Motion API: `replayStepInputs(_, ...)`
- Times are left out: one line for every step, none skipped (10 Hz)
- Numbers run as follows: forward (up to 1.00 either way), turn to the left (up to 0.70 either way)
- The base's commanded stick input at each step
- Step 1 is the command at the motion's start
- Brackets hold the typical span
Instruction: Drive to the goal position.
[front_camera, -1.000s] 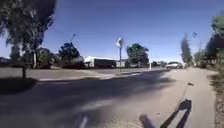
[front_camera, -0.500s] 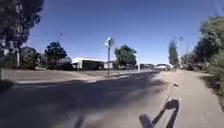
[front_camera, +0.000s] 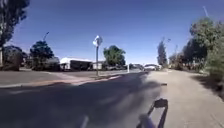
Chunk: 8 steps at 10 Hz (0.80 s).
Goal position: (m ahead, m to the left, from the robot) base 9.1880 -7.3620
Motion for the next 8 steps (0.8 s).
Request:
replayStepInputs(1.0, -0.27)
replayStepInputs(1.0, -0.27)
replayStepInputs(1.0, -0.27)
replayStepInputs(1.0, -0.27)
replayStepInputs(1.0, -0.27)
replayStepInputs(1.0, -0.27)
replayStepInputs(1.0, -0.27)
replayStepInputs(1.0, -0.27)
